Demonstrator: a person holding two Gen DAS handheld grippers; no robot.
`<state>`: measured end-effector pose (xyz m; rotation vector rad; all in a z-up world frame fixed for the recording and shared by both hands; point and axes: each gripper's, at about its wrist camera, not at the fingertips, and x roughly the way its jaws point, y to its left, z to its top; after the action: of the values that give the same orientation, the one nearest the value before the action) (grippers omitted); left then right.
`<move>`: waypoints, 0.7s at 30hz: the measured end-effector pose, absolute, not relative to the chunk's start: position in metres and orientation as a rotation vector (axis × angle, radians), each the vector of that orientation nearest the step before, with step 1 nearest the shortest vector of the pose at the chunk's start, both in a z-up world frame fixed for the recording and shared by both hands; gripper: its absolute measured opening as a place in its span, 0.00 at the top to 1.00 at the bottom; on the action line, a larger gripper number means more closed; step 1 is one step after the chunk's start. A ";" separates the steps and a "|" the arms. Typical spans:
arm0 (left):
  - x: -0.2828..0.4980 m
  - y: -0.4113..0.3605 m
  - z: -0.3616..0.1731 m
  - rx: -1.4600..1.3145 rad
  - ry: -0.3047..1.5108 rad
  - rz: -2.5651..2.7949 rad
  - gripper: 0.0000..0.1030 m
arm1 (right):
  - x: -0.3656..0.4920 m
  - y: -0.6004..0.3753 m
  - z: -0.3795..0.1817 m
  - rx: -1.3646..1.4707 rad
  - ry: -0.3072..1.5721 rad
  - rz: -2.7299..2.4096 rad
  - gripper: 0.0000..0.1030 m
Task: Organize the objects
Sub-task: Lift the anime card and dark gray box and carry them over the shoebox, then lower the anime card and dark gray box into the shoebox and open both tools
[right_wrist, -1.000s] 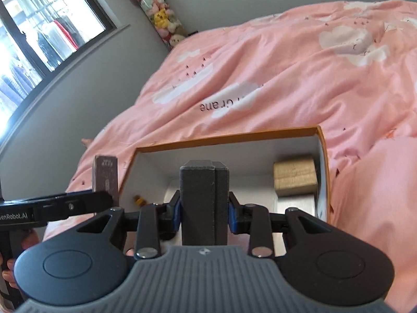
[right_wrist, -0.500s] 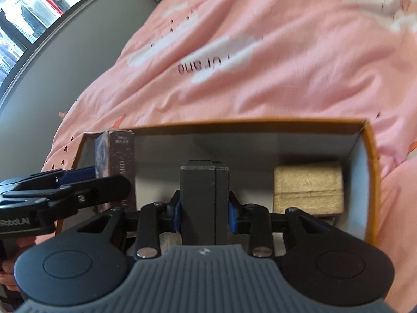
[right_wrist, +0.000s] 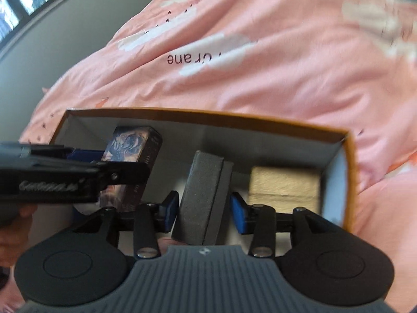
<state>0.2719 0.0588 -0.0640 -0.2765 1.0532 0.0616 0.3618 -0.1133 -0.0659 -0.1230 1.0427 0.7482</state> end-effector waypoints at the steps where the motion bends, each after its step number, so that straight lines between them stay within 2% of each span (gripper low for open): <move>1: 0.273 0.057 -0.065 -0.280 1.058 0.070 0.34 | 0.359 -0.114 -0.063 -0.146 1.027 0.743 0.56; 11: 0.279 0.056 -0.079 -0.313 1.087 0.036 0.33 | 0.349 -0.115 -0.060 -0.194 0.976 0.734 0.60; 17: 0.266 0.072 -0.061 -0.352 1.034 -0.024 0.26 | 0.365 -0.128 -0.070 0.008 1.043 0.737 0.62; 20: 0.263 0.077 -0.055 -0.328 1.063 -0.053 0.35 | 0.368 -0.131 -0.072 0.079 1.055 0.746 0.63; 21: 0.262 0.078 -0.054 -0.322 1.080 -0.062 0.43 | 0.368 -0.131 -0.073 0.086 1.057 0.747 0.63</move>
<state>0.2617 0.0779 -0.0542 -0.3220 1.0804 -0.0616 0.3682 -0.1306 -0.0727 0.0856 1.0574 0.7471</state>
